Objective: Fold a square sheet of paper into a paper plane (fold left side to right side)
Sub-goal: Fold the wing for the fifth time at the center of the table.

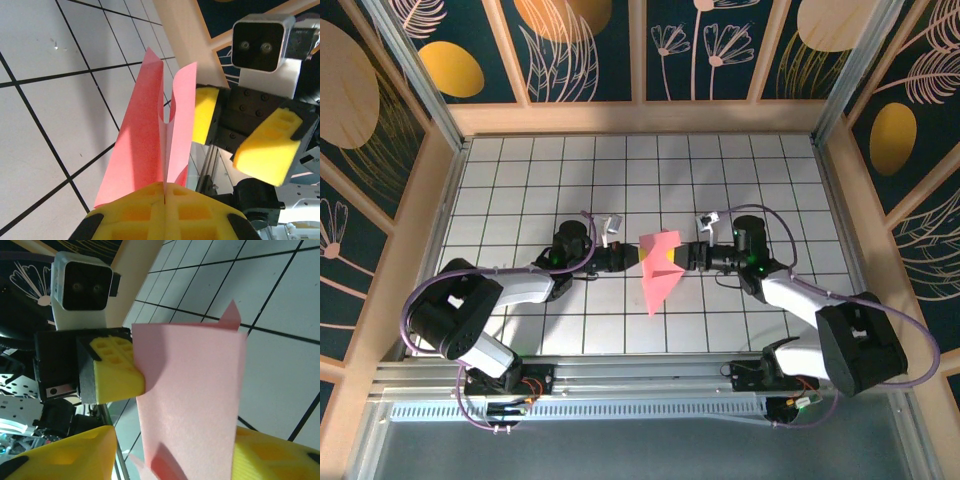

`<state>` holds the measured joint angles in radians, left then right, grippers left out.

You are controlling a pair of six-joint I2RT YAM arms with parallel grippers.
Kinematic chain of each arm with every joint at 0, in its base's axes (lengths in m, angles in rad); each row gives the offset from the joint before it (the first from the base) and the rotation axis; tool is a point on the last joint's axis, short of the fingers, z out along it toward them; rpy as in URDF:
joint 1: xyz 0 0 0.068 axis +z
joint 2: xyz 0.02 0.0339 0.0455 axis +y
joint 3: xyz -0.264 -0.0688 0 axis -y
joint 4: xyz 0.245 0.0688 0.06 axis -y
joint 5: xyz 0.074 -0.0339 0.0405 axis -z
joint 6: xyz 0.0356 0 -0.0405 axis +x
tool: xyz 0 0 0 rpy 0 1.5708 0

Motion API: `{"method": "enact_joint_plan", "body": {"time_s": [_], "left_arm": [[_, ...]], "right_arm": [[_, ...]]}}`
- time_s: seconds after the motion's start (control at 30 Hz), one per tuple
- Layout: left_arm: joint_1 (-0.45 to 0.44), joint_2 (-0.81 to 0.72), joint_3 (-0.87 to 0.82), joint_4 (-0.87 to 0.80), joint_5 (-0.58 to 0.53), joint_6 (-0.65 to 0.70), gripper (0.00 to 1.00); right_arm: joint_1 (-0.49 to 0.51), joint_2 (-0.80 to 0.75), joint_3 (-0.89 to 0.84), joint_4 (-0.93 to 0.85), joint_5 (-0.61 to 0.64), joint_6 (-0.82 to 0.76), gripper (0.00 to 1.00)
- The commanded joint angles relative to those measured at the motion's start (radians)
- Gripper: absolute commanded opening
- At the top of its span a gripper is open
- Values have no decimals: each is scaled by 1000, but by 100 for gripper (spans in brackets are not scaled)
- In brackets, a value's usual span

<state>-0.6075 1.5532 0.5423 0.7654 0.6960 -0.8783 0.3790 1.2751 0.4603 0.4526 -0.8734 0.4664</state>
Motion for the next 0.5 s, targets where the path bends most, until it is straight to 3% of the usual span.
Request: {"method": "enact_joint_plan", "body": {"time_s": [0.0,0.23,0.4,0.47], "left_arm": [[2,13,-15,-7,8,33,0],[2,25,-29,-18,-5,29,0],[3,34,-53,-27,-26,27,1],[2,29,-66,-43,-48,34,14]], "right_arm": [[-8,28,51,-56,21,-51,50],[-9,78,90,-97,72,-78,34],[-9,122,96,-104,113,-77,7],[-7,147,98,-114,132,-81,0]]}}
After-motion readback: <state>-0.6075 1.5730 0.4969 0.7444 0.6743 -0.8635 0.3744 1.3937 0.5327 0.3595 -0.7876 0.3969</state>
